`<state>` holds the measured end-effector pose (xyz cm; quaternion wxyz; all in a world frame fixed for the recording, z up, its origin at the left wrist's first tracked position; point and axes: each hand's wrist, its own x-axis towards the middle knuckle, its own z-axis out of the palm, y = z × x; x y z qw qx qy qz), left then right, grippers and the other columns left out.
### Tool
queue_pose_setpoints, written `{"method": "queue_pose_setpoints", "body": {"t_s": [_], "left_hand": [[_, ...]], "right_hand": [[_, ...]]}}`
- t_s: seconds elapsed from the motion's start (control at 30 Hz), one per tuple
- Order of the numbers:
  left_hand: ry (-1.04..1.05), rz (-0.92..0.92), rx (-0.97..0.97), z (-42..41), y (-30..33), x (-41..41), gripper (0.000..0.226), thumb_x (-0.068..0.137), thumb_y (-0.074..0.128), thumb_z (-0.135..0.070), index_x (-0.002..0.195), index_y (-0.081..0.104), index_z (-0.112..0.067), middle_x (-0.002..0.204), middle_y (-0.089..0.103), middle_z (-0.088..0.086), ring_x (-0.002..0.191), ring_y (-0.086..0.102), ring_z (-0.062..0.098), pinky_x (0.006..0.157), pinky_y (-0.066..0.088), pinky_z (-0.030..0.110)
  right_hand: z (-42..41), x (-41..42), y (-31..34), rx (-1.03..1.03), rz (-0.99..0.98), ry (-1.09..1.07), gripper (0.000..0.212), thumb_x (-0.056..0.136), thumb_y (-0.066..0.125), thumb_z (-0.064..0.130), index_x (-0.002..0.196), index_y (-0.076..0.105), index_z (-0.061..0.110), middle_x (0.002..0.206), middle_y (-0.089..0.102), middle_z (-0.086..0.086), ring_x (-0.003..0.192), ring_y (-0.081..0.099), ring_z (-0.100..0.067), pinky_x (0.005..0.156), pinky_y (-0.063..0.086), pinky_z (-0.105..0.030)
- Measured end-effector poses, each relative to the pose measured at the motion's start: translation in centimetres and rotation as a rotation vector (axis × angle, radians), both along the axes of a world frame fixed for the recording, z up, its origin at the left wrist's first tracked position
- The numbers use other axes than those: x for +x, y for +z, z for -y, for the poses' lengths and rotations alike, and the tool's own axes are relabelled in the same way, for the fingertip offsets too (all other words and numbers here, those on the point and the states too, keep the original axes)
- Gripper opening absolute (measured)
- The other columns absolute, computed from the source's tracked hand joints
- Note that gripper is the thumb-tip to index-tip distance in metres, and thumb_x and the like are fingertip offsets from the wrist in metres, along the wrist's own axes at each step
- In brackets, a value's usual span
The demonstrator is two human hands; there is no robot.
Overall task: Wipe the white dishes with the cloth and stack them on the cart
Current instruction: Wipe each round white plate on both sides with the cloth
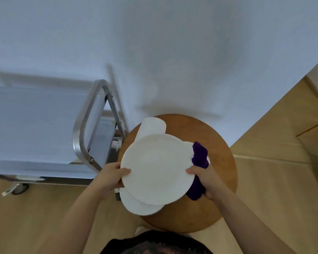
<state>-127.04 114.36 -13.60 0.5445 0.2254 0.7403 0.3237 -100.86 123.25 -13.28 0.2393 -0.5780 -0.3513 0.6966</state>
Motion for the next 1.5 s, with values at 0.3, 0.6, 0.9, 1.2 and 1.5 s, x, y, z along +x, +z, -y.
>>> {"method": "queue_pose_setpoints", "body": {"t_s": [0.3, 0.6, 0.9, 1.2, 1.5], "left_hand": [[0.206, 0.024, -0.147, 4.7, -9.2, -1.2, 0.012, 0.088, 0.06, -0.002, 0.091, 0.064, -0.012, 0.098, 0.067, 0.008, 0.086, 0.065, 0.024, 0.067, 0.055, 0.034], [0.288, -0.035, -0.229, 4.7, -13.8, -1.3, 0.024, 0.088, 0.056, 0.005, 0.112, 0.063, 0.006, 0.103, 0.063, 0.017, 0.095, 0.06, 0.034, 0.08, 0.053, 0.045], [0.272, -0.077, -0.255, 3.0, -16.5, -0.9, 0.017, 0.088, 0.056, 0.002, 0.102, 0.066, 0.002, 0.098, 0.063, 0.014, 0.094, 0.06, 0.033, 0.088, 0.052, 0.052], [-0.204, -0.428, -0.365, 1.2, -18.2, -1.0, 0.024, 0.097, 0.045, -0.012, 0.089, 0.062, 0.004, 0.087, 0.062, 0.016, 0.081, 0.062, 0.03, 0.068, 0.046, 0.032], [-0.779, -0.705, -0.668, -1.7, -15.9, -1.0, 0.019, 0.097, 0.046, -0.02, 0.107, 0.061, -0.013, 0.088, 0.057, 0.0, 0.082, 0.055, 0.016, 0.071, 0.045, 0.026]], "right_hand": [[2.3, -4.3, -8.7, 0.034, 0.38, 0.221, 0.04, 0.077, 0.068, 0.005, 0.107, 0.051, 0.024, 0.096, 0.061, 0.002, 0.09, 0.059, -0.018, 0.07, 0.051, -0.029], [4.0, -5.4, -13.8, 0.088, 0.594, 0.322, 0.036, 0.081, 0.062, 0.014, 0.109, 0.045, 0.028, 0.087, 0.056, 0.012, 0.081, 0.057, -0.01, 0.066, 0.044, -0.025], [4.7, -4.4, -14.0, 0.127, 0.596, 0.108, 0.027, 0.084, 0.065, 0.02, 0.095, 0.047, 0.037, 0.082, 0.057, 0.019, 0.073, 0.057, -0.007, 0.054, 0.038, -0.013], [3.5, -5.3, -13.7, 0.121, 0.548, 0.032, 0.044, 0.08, 0.068, 0.01, 0.109, 0.043, 0.032, 0.086, 0.057, 0.016, 0.075, 0.058, -0.011, 0.052, 0.041, -0.012], [2.3, -3.9, -13.0, 0.14, 0.512, -0.084, 0.044, 0.08, 0.069, 0.009, 0.108, 0.044, 0.032, 0.091, 0.057, 0.014, 0.082, 0.059, -0.015, 0.07, 0.052, -0.028]]}}
